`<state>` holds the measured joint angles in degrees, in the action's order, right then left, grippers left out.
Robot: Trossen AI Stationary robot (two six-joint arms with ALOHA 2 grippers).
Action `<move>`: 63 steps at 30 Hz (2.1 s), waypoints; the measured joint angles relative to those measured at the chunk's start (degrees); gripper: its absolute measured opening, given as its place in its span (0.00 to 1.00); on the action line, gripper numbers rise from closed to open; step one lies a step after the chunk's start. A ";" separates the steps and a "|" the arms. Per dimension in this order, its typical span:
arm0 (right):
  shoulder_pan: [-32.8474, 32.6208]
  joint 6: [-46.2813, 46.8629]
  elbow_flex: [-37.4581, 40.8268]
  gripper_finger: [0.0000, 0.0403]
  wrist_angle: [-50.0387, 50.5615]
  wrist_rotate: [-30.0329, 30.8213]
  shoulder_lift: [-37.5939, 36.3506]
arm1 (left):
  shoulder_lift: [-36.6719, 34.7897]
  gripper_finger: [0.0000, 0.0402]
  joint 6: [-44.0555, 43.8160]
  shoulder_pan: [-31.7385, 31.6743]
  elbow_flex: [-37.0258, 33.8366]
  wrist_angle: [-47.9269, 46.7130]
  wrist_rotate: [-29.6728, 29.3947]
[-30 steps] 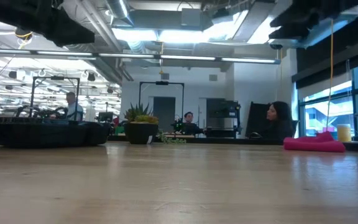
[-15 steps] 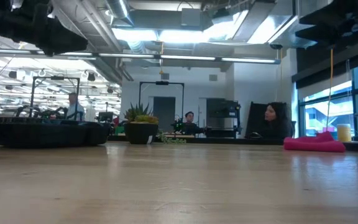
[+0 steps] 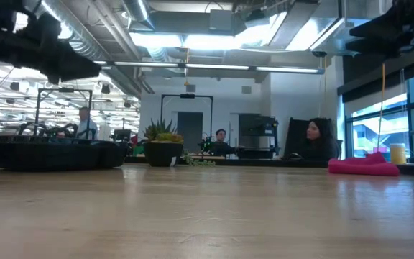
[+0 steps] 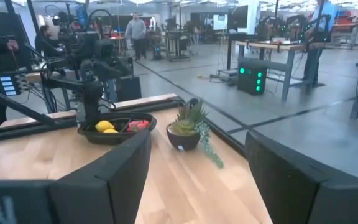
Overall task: Pick and placing Produce into tupperware
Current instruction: Return to Home Position
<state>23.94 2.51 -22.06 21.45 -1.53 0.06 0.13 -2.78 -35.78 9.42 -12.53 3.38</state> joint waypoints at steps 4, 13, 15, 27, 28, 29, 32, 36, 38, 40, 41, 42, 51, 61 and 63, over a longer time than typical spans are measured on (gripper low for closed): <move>0.00 0.17 2.42 0.65 -2.90 -0.04 0.02 | 0.01 0.45 -0.71 0.01 -3.95 3.03 0.27; 0.04 1.87 16.17 0.65 -23.70 -0.37 0.03 | 0.08 0.44 -1.31 -0.10 -8.97 14.24 0.75; 0.04 2.82 18.67 0.65 -26.92 -1.21 0.02 | 0.12 0.43 -0.91 -0.10 -8.97 13.93 0.59; 0.04 2.71 21.59 0.65 -31.88 -3.11 0.06 | 0.16 0.45 6.17 -0.10 -8.96 13.22 -5.40; 0.03 2.16 21.59 0.65 -31.23 -3.11 0.06 | 0.16 0.45 6.03 -0.10 -8.96 13.22 -5.40; 0.04 1.83 21.59 0.65 -30.22 -3.12 0.06 | 0.16 0.45 5.89 -0.10 -8.95 13.22 -5.40; 0.04 1.71 21.59 0.65 -25.90 -3.11 0.06 | 0.16 0.44 4.59 -0.10 -8.97 13.24 -5.40; 0.04 5.20 21.57 0.65 -22.92 -3.12 0.52 | 0.16 0.43 4.82 -0.10 -8.95 13.25 -5.41; 0.04 6.91 21.57 0.65 -22.90 -3.12 0.63 | 0.16 0.43 4.84 -0.10 -8.96 13.25 -5.42; 0.04 7.55 21.57 0.65 -22.90 -3.11 0.63 | 0.16 0.44 4.85 -0.10 -8.96 13.25 -5.42; 0.04 7.51 21.57 0.65 -22.90 -3.11 0.63 | 0.16 0.44 4.84 -0.10 -8.97 13.25 -5.40; 0.04 7.49 21.57 0.65 -22.90 -3.11 0.63 | 0.16 0.44 4.84 -0.10 -8.95 13.27 -5.42; 0.04 7.64 21.57 0.65 -22.88 -3.11 0.63 | 0.16 0.44 4.84 -0.10 -8.95 13.27 -5.42; 0.04 7.56 21.57 0.65 -22.83 -3.11 0.63 | 0.16 0.44 4.84 -0.10 -8.95 13.29 -5.42; 0.04 7.56 21.57 0.65 -22.83 -3.11 0.63 | 0.16 0.45 4.86 -0.10 -8.95 13.29 -5.42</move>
<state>23.99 10.07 -0.49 -1.39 -4.64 0.69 0.30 2.09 -35.88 0.47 0.75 -2.04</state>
